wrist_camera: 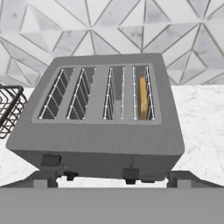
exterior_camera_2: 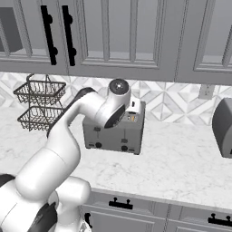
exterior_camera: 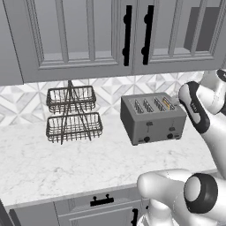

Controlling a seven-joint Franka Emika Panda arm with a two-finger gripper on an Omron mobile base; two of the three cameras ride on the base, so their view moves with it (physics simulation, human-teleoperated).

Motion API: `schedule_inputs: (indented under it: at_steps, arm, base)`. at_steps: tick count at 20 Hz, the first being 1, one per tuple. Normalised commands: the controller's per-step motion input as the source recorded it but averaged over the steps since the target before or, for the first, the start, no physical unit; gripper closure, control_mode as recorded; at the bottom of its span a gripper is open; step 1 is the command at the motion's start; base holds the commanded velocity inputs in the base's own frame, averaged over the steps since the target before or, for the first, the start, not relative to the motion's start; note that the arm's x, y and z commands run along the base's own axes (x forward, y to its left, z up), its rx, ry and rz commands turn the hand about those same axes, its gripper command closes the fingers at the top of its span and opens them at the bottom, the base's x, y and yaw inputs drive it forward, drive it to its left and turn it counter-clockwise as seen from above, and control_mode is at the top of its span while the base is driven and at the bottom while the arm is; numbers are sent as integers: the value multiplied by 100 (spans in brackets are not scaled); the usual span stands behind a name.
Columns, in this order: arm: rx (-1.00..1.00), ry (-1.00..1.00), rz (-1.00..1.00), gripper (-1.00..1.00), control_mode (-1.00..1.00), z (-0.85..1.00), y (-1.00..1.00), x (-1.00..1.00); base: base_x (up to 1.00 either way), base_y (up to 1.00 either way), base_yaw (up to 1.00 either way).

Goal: Start the toaster. Once the lever pops up, take the bread to the plate on the dining counter.

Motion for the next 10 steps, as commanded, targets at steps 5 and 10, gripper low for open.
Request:
schedule_inputs:
  at_steps: [5,10]
  arm:
    - [0,-15,0,-100,-100,-5,0,42]
    - [1,-4,0,-100,-100,-5,-22,26]
  base:
    - [0,0,0]
    - [0,0,0]
